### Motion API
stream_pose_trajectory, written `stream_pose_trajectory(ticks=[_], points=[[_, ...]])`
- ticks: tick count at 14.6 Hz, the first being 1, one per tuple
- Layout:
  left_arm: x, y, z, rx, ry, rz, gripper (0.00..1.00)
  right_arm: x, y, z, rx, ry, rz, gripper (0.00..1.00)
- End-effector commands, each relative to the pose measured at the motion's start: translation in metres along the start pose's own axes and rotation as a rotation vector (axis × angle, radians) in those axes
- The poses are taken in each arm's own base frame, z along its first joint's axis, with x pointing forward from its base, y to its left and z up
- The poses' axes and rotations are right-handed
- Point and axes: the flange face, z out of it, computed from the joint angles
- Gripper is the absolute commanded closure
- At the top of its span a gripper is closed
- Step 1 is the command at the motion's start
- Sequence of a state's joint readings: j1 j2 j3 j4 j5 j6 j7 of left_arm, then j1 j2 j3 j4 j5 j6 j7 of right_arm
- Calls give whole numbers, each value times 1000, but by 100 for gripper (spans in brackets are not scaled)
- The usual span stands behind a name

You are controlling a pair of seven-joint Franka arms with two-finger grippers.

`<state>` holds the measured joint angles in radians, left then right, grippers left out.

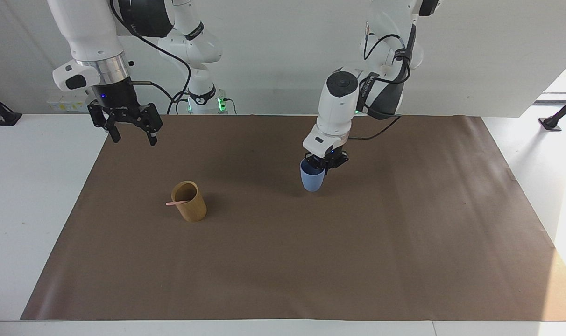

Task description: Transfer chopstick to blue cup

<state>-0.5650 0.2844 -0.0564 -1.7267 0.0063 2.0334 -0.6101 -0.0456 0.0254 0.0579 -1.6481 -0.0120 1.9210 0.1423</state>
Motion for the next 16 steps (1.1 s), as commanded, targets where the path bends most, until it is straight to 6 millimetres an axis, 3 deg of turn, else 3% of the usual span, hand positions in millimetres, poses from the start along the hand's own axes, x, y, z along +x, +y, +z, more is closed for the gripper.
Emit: stream_pose_trajectory(ticks=[1,4,8,9,10,11,13,16], points=[[7,27,8,-56,13,-14,100,17,-10,37,37,32,-9,0],[-2,58,58,-29,-23,-23,100,19,-29,74,42,-11,-9,0],[2,62,55,-40,-3,-20,100,15,-39,119,51,7,-19,0],[3,62,55,-39,-2,-21,82,14,-39,127,53,15,-20,4],[3,62,55,-38,-1,-20,30,14,-40,131,55,27,-21,11],[2,63,54,-30,5,-13,0,14,-40,132,55,27,-24,16],[5,55,31,-31,28,-12,0,15,-40,137,55,24,-29,19],[9,21,-27,-20,47,-52,0,16,-41,153,56,21,-35,26]])
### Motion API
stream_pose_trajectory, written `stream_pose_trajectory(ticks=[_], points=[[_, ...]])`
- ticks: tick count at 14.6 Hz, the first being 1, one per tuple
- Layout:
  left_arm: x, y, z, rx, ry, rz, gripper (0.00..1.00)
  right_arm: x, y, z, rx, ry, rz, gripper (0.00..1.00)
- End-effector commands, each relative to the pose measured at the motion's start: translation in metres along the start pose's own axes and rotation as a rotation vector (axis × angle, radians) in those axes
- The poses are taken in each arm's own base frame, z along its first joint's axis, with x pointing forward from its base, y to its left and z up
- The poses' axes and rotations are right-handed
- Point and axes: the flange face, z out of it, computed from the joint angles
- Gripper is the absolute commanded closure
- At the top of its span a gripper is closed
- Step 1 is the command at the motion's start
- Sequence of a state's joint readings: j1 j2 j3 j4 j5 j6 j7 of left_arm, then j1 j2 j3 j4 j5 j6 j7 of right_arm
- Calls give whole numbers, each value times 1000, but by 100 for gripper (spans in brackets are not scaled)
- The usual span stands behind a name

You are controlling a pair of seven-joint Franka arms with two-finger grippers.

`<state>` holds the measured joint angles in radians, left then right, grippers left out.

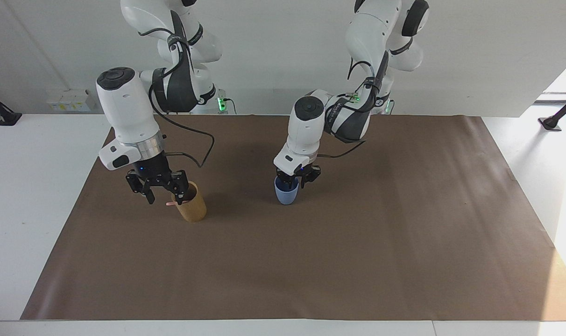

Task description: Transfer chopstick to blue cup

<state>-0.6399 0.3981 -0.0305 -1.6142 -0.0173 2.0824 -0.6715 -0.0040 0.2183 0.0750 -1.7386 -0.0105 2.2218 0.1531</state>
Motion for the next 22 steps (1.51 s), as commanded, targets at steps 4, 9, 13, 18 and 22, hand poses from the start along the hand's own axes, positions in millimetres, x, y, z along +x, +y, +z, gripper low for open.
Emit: stream_pose_trajectory(ticks=[4,9,13,18,22], points=[[20,-126,-110,47,-1,49,0,-2,-1,13,22,10,4,89],[25,-253,-143,56,-54,186,0,0,-1,-15,25,51,6,100],[19,-345,-169,52,-91,257,0,-6,-3,-93,32,146,0,100],[16,-408,-203,53,-41,310,0,-35,-42,-149,66,206,-47,100],[17,-440,-249,59,-16,310,0,-50,-105,-156,157,235,-75,100]])
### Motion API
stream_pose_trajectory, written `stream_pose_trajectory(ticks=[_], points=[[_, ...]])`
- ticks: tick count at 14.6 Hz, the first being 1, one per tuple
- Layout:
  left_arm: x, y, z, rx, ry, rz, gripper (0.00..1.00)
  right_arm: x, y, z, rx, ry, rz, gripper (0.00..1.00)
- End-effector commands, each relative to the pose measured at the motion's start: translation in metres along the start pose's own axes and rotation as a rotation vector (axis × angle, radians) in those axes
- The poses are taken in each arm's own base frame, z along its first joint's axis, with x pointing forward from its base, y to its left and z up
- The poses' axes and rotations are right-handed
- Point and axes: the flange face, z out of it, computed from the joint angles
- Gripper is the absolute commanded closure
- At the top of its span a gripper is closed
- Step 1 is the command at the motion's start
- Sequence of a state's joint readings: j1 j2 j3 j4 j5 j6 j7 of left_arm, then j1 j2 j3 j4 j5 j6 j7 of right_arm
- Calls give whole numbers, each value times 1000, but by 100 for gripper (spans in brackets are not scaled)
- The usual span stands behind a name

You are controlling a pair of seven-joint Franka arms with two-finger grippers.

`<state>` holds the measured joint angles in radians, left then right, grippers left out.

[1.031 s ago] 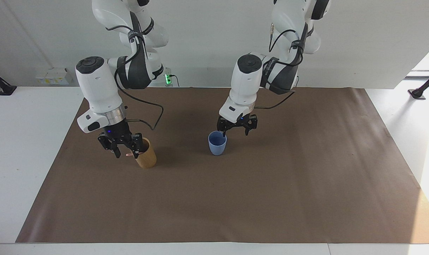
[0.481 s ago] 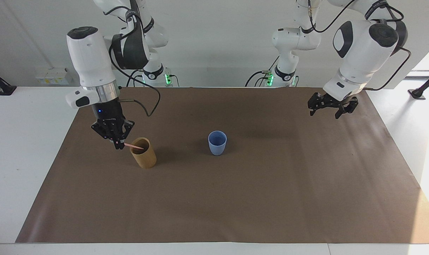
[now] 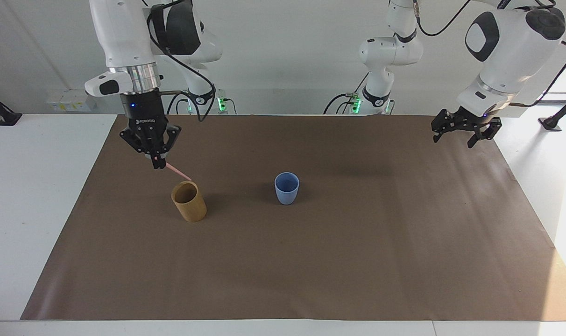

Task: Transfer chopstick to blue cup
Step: 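Carry the pink stick with the right gripper over the blue cup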

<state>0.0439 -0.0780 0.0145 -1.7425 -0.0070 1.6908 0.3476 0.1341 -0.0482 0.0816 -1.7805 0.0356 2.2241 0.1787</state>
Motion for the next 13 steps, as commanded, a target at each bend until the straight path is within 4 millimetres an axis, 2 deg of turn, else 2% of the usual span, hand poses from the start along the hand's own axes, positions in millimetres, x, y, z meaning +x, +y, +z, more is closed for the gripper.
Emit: stream_pose_trajectory(ticks=[1,3,5,6,7,8,10,12,13], points=[[-5,-2,-41,10,12,9,0,-10,-45,-1,74,61,13,100],[-6,10,-65,14,13,28,0,-23,-95,-1,120,87,-11,100],[-7,29,-81,8,-8,44,0,-35,-125,8,157,117,-51,100],[-2,46,-80,5,-6,40,0,-41,-136,14,168,118,-70,100],[0,63,-77,5,-9,4,0,-47,-146,15,175,116,-81,100],[0,67,-67,2,-30,-56,0,-52,-152,20,172,110,-99,100],[-1,67,-56,-2,-54,-71,0,-58,-155,35,162,123,-114,100],[-2,63,-56,-2,-51,-74,0,-74,-169,57,163,119,-147,100],[-2,61,-56,-2,-51,-71,0,-78,-169,70,153,127,-167,100]])
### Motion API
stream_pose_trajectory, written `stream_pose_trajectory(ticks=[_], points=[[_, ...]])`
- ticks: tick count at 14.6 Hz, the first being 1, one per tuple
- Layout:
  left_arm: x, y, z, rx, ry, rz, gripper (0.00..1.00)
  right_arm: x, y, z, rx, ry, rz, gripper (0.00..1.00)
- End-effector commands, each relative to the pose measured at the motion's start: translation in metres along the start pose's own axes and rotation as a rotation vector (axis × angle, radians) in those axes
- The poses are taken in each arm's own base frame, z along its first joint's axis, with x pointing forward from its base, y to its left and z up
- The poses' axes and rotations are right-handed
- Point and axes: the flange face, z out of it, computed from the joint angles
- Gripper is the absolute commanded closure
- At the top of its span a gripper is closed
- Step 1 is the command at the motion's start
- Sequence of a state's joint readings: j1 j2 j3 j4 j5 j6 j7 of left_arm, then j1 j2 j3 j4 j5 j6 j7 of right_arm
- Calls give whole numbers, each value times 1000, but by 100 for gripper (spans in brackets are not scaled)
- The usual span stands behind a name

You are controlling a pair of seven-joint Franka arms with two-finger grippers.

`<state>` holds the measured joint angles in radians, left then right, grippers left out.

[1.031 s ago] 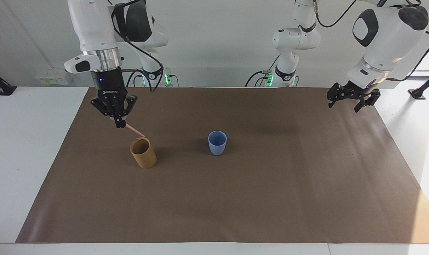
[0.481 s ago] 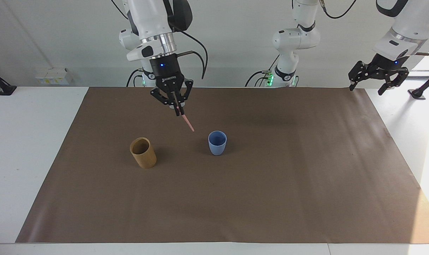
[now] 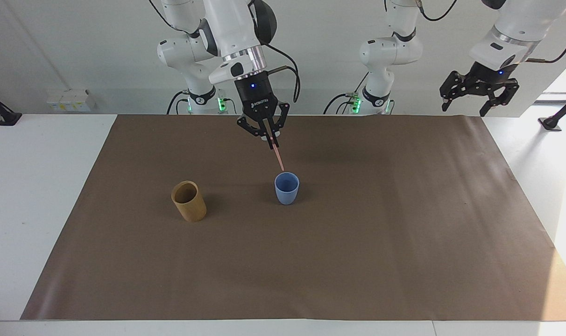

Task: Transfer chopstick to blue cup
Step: 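Carry the pink stick with the right gripper over the blue cup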

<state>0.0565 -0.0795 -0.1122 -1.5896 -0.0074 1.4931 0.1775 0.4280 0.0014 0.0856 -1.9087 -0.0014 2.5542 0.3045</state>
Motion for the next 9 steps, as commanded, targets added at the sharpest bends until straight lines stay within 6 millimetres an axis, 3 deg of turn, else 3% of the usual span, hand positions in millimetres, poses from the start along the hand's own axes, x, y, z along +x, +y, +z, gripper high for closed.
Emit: stream_pose_trajectory(ticks=[1,4,5,6,9], points=[[-6,-6,-2,0,-6,-5,0,-20,-1,33,-15,22,-30,100],[-6,-6,3,-7,-14,-7,0,-29,3,47,-19,9,-34,100],[-6,-7,3,-21,-11,-12,0,-31,2,47,-21,3,-33,69],[-6,-8,4,-38,-7,-17,0,-32,3,48,-23,-1,-31,55],[-5,-4,7,-60,-10,-7,0,-34,3,47,-23,-5,-29,51]])
